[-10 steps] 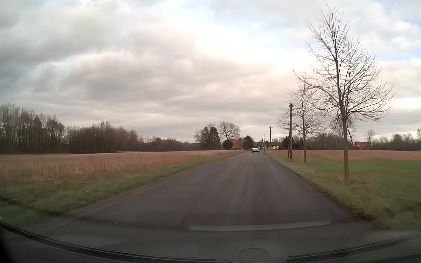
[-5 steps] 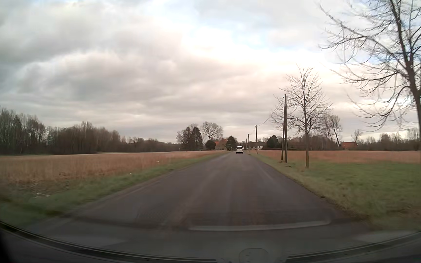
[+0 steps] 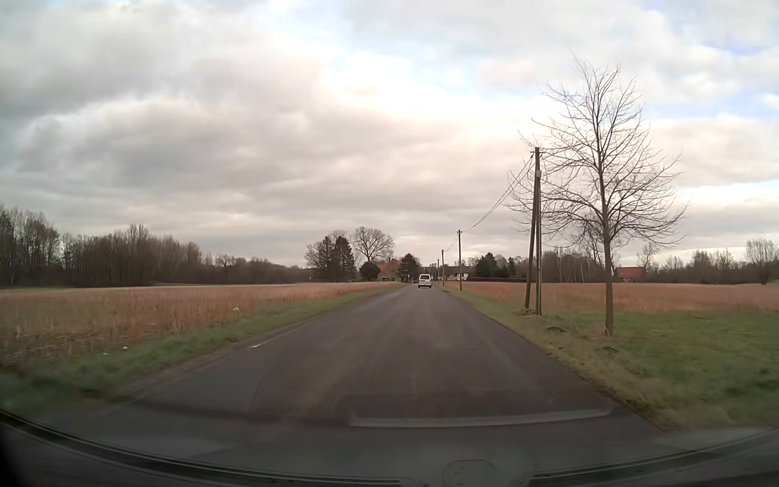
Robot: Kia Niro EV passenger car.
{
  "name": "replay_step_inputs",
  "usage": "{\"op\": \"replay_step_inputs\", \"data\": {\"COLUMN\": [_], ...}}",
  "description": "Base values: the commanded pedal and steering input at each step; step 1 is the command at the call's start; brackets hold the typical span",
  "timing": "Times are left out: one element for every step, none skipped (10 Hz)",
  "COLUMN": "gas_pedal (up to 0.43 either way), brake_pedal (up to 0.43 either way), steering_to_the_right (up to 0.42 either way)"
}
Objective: Follow the waypoints while adhering to traffic rules and regulations
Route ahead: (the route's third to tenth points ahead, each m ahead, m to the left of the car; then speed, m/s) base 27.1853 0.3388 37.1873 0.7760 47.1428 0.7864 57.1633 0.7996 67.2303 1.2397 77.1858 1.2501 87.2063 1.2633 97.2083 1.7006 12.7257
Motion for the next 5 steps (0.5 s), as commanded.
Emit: {"op": "replay_step_inputs", "data": {"gas_pedal": [0.220, 0.220, 0.220, 0.220, 0.220], "brake_pedal": [0.000, 0.000, 0.000, 0.000, 0.000], "steering_to_the_right": [0.002, -0.002, -0.002, -0.001, 0.000]}}
